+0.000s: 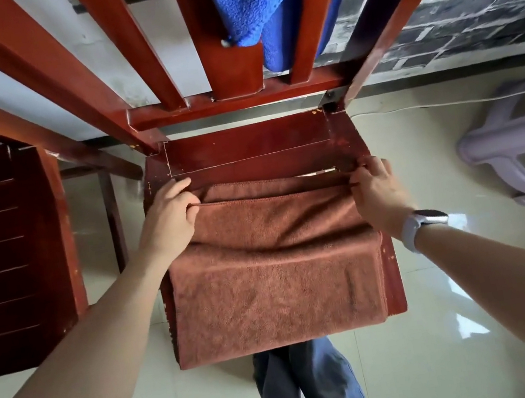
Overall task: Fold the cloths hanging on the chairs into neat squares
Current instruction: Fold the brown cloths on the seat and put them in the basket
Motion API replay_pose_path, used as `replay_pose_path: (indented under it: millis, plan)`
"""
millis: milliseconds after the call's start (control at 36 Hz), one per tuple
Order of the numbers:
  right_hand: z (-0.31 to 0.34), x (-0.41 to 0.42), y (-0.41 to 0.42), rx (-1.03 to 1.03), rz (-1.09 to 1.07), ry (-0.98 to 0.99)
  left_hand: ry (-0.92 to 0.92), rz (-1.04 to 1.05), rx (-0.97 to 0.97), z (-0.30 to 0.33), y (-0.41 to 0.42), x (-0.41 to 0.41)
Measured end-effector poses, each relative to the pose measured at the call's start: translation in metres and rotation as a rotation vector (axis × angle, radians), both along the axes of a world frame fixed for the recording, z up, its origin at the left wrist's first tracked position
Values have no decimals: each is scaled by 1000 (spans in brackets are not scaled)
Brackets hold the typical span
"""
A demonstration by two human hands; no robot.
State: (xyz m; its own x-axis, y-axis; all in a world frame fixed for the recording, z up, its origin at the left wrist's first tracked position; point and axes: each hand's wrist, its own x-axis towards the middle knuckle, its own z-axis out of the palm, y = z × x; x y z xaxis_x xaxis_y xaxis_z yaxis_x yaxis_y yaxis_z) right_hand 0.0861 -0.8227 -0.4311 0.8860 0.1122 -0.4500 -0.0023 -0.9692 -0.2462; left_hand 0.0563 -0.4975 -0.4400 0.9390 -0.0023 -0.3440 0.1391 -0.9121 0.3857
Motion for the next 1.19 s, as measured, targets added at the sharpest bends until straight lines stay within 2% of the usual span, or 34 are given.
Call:
replay_pose_path:
  millis: [194, 361, 556, 694, 889, 1194]
  plan:
    - [-2, -7, -5, -62, 8, 2, -86, 20, 22, -4, 0, -11]
    - [6, 6, -6, 184, -181, 161, -64, -75, 48, 5, 11, 0]
    - [29, 17, -6, 307, -161, 229, -24, 27, -46, 26, 20, -7]
    - [49, 5, -14, 373, -225, 92, -32, 37, -37, 52, 26, -22]
    - [93, -26, -28, 289, -123, -33, -23, -55, -18, 105, 28, -51]
    - [195, -85, -31, 222, -35, -195, -128, -7, -157, 211, 34, -98]
